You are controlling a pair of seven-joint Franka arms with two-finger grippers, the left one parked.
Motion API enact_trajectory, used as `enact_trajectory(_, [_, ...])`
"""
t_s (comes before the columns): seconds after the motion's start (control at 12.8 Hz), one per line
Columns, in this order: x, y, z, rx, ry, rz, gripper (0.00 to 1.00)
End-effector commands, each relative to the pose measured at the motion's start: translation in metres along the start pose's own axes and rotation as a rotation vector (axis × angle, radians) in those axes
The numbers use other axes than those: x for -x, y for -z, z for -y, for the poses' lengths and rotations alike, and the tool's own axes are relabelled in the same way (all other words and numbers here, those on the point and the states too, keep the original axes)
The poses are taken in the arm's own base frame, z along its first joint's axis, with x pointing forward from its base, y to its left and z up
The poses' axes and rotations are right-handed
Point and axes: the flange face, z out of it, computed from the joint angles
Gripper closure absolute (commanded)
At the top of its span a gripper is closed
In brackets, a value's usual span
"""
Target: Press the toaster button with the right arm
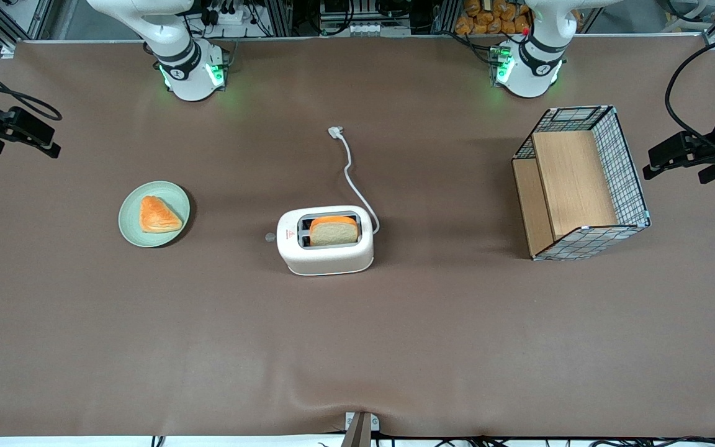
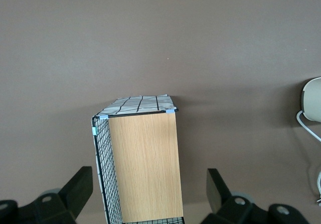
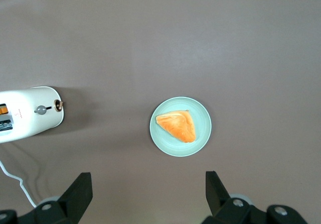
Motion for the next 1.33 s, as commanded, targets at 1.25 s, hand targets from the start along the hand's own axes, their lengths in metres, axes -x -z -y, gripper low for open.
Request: enact_trajectory(1.25, [-0.011,-0.053,0.034,0.016,0.060,0.173,0.00])
